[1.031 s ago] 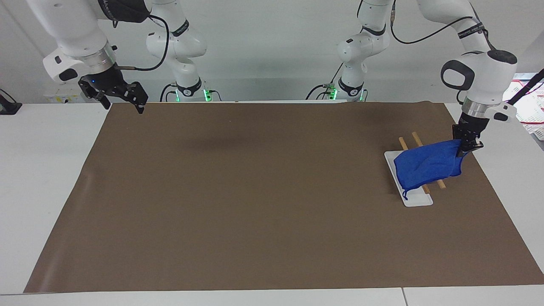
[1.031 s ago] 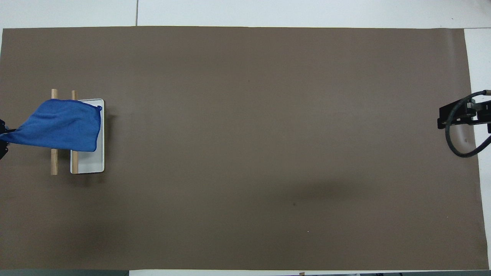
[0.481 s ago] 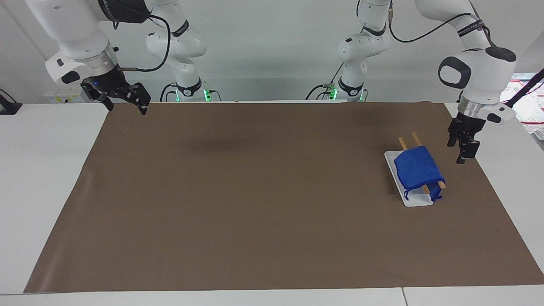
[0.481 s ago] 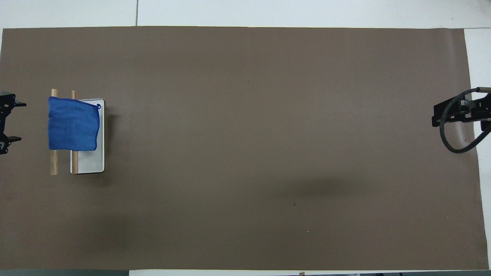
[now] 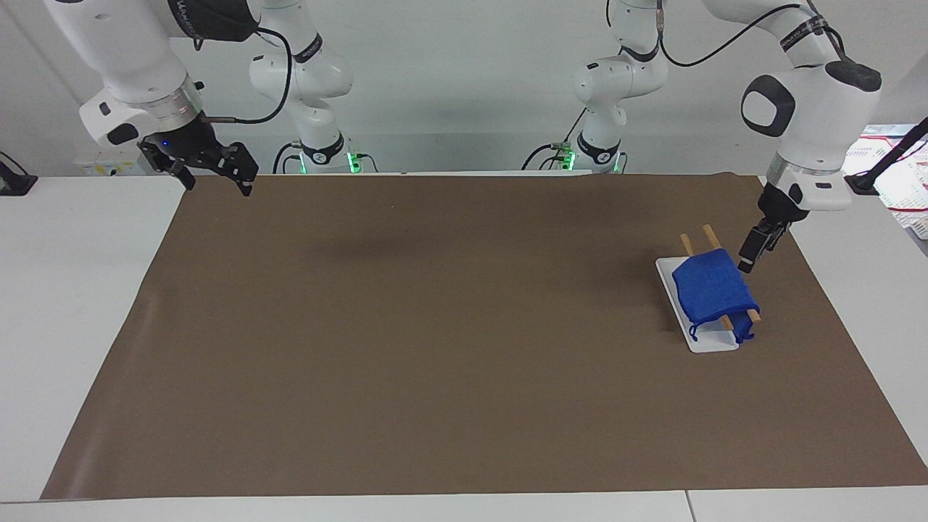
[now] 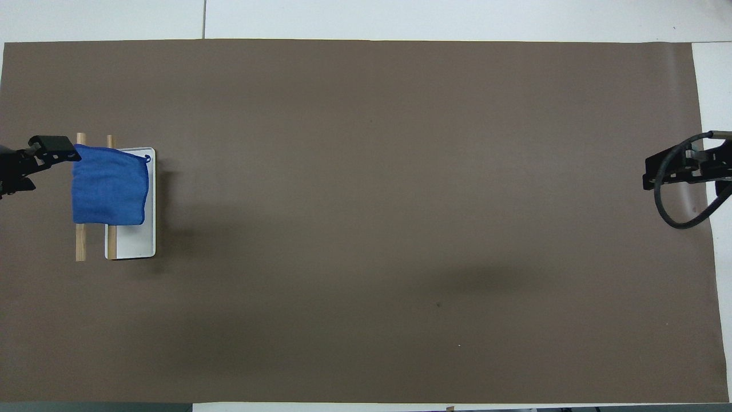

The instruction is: Right arm passes towel to left arm to hang

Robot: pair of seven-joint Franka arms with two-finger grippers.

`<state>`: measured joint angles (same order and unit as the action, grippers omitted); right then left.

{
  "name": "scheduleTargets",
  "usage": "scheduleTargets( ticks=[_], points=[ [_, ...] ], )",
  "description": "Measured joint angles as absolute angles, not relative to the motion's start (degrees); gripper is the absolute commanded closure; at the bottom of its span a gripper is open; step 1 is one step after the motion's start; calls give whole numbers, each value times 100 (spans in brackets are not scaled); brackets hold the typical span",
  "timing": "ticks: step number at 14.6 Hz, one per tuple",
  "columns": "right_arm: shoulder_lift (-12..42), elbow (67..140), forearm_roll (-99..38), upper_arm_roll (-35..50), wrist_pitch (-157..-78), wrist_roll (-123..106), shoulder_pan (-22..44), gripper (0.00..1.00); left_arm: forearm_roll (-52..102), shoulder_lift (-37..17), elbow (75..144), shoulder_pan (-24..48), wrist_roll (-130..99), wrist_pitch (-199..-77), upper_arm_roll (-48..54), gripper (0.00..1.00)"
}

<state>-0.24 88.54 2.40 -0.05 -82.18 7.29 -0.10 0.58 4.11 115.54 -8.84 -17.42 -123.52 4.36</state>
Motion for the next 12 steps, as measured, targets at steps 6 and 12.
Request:
scheduleTargets(
  ticks=[6,12],
  points=[
    [-24,8852,240,-49,-8235,729,-62,0,58,229,10587,-137,-1291,-10905,460,0],
    [-15,8850,240,-28,-8235,729,-136,0,144,69,9652,141,-1167,-9696,479,0]
  ],
)
